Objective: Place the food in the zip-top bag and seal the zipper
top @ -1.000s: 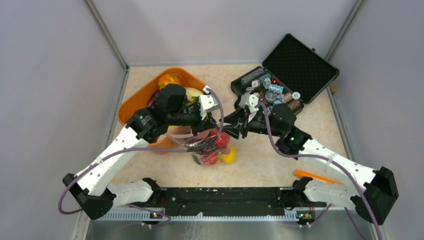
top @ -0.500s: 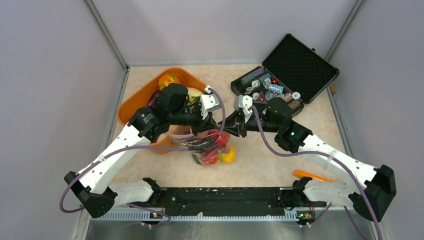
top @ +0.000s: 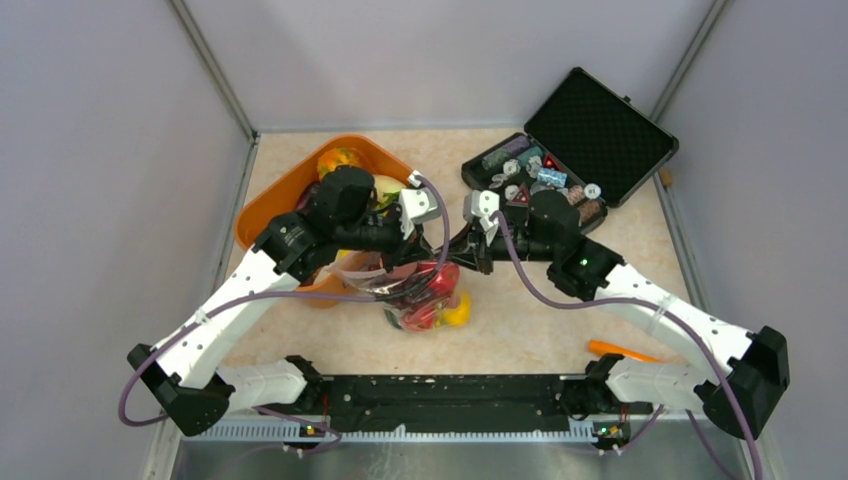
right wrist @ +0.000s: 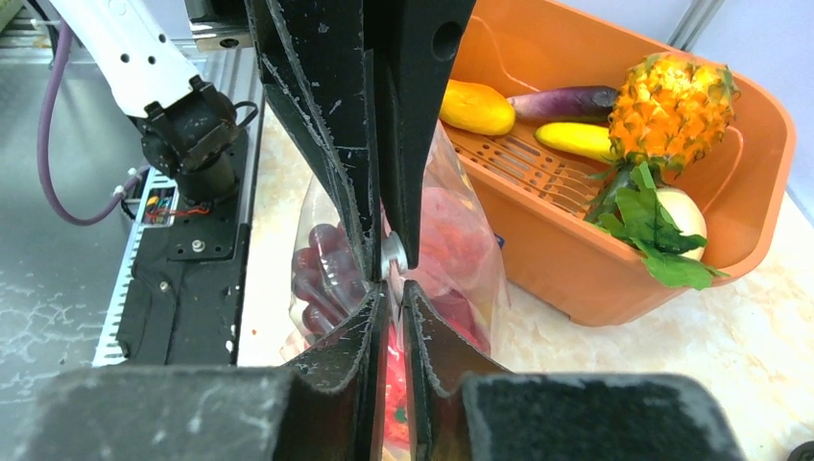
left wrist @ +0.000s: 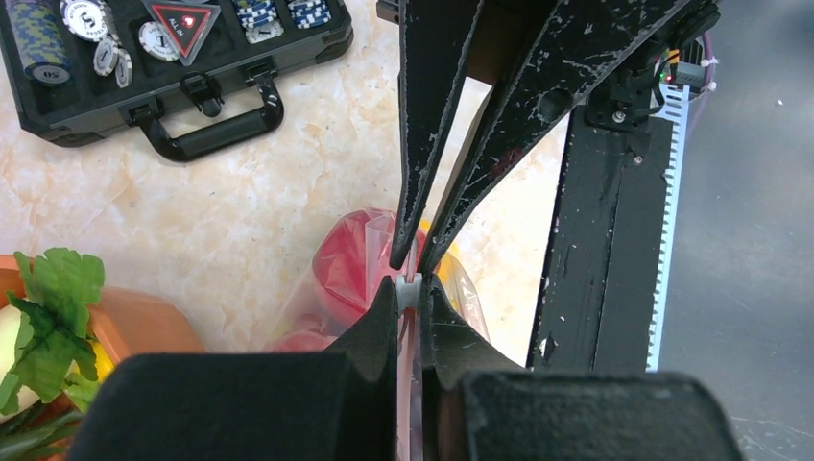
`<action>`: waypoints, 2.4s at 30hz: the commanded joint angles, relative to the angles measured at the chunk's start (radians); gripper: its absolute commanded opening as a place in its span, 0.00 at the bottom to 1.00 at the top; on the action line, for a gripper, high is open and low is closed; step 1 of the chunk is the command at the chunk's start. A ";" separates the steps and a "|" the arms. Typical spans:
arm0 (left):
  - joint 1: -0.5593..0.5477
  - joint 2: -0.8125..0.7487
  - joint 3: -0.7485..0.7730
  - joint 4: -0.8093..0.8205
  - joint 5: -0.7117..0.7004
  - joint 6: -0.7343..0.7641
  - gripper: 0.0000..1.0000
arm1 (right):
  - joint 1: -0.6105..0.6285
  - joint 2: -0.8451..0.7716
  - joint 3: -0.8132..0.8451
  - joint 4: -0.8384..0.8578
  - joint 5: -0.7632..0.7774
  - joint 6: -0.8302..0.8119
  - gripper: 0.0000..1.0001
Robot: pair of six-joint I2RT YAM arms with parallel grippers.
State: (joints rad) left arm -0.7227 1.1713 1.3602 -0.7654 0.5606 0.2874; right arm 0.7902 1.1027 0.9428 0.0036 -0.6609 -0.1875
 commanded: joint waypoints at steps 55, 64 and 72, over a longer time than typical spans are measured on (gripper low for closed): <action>-0.006 -0.027 0.057 -0.028 0.003 -0.002 0.00 | 0.066 0.045 0.073 0.041 0.011 -0.061 0.40; -0.009 -0.028 0.063 -0.042 -0.012 -0.005 0.00 | 0.066 0.058 0.076 0.039 0.015 -0.064 0.08; -0.009 -0.028 0.060 -0.061 -0.038 -0.001 0.00 | 0.067 0.011 0.010 0.198 0.085 0.033 0.00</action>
State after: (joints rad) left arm -0.7280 1.1492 1.3895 -0.8207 0.5301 0.2871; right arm 0.8448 1.1591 0.9638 0.0296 -0.6231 -0.2131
